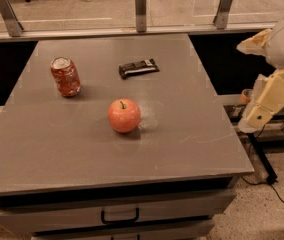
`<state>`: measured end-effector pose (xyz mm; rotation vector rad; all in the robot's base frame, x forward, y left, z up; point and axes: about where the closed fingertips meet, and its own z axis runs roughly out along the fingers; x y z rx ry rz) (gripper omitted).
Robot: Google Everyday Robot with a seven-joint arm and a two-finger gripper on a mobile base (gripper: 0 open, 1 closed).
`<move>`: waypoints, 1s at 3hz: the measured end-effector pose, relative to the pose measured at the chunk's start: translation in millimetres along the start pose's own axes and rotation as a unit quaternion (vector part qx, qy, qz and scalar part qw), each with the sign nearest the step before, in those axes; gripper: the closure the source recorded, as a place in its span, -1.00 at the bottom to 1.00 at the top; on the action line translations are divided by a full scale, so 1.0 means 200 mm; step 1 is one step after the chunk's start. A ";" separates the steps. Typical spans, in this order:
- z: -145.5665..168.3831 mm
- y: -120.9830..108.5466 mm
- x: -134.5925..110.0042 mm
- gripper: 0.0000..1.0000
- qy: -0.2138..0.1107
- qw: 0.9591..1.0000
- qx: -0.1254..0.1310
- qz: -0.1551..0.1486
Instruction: Pick apple
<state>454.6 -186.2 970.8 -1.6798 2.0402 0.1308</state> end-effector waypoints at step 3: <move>0.40 0.10 -0.58 -1.00 -0.281 0.958 -0.053 -0.035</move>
Offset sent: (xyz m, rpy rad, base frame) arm 0.0238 0.1270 -0.0161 0.6388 -0.0306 0.2691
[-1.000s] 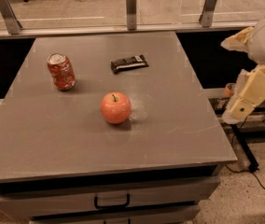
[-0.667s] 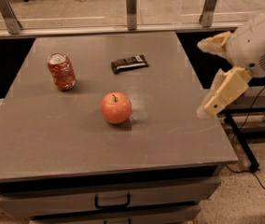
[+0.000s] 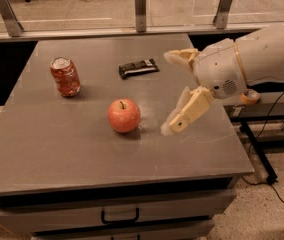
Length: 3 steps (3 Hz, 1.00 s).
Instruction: Pick apple
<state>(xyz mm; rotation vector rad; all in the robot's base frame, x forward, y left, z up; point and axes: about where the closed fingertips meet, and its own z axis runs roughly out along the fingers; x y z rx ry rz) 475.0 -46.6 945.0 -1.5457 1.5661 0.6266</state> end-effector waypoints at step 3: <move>0.31 -0.08 0.12 -1.00 -0.012 0.999 0.022 0.022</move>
Offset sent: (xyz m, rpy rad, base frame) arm 0.0451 0.0315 -0.0697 0.0584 0.0199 -0.1034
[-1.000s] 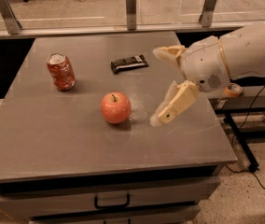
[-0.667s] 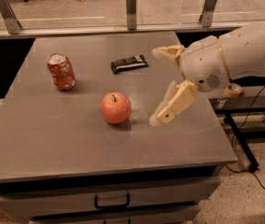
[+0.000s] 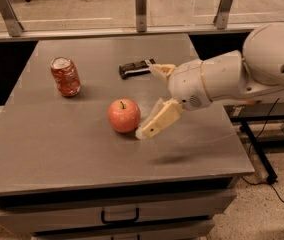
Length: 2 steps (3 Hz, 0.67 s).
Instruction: Pick apple
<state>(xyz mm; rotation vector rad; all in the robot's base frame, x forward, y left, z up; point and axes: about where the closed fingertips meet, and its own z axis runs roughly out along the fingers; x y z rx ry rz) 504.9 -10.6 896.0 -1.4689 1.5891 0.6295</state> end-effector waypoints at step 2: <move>0.25 0.02 0.08 -0.66 -0.007 1.000 -0.009 0.018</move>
Offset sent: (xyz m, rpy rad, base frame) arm 0.0109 0.0467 -0.0594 0.0390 0.0656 0.0091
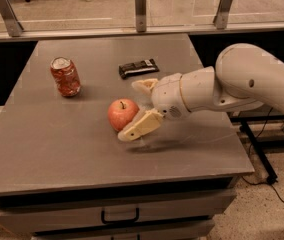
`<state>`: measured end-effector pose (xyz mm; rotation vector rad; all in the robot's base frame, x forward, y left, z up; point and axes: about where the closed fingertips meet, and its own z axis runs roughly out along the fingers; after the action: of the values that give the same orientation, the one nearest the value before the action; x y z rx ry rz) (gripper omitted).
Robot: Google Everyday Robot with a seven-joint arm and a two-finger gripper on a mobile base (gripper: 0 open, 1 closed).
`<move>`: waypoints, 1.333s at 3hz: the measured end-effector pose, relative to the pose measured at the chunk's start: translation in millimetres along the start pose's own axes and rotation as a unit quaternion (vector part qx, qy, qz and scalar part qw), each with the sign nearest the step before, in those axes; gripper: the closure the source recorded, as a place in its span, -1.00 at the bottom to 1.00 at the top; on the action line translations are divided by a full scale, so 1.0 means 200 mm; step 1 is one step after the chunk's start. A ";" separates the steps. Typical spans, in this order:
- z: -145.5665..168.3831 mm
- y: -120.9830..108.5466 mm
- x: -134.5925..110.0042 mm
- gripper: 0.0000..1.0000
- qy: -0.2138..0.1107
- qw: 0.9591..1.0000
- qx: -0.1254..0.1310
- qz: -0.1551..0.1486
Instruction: Pick apple
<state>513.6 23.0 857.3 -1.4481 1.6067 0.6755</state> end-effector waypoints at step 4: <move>-0.29 -0.09 -0.33 1.00 -0.101 0.994 0.036 -0.026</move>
Offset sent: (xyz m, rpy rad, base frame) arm 0.0056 0.0150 0.0007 0.1254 0.0510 0.0537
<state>515.4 4.9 945.8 -1.3210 1.4187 0.7033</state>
